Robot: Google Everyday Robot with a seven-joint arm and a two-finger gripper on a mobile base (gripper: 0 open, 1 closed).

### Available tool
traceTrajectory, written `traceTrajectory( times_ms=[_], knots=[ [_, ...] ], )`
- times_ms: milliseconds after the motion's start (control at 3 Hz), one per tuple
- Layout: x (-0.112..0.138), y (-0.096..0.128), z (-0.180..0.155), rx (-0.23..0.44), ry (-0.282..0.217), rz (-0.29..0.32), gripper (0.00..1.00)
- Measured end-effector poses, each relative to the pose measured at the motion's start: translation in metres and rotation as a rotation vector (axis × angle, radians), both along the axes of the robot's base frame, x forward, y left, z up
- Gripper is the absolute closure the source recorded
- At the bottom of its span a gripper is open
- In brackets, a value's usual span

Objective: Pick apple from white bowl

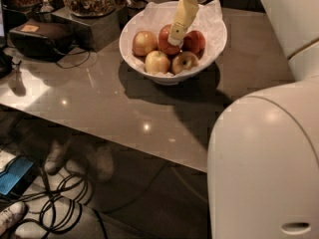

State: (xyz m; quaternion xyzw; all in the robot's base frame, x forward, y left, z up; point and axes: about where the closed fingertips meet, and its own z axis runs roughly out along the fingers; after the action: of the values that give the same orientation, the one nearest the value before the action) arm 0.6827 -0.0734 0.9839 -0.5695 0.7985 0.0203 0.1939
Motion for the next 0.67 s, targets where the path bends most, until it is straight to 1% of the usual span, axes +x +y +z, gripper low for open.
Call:
traceTrajectory(
  times_ms=[333, 667],
  knots=[
    [0.0056, 0.0030, -0.0108, -0.006, 0.019, -0.001, 0.21],
    [0.0099, 0.0044, -0.0194, -0.006, 0.033, -0.003, 0.16]
  ],
)
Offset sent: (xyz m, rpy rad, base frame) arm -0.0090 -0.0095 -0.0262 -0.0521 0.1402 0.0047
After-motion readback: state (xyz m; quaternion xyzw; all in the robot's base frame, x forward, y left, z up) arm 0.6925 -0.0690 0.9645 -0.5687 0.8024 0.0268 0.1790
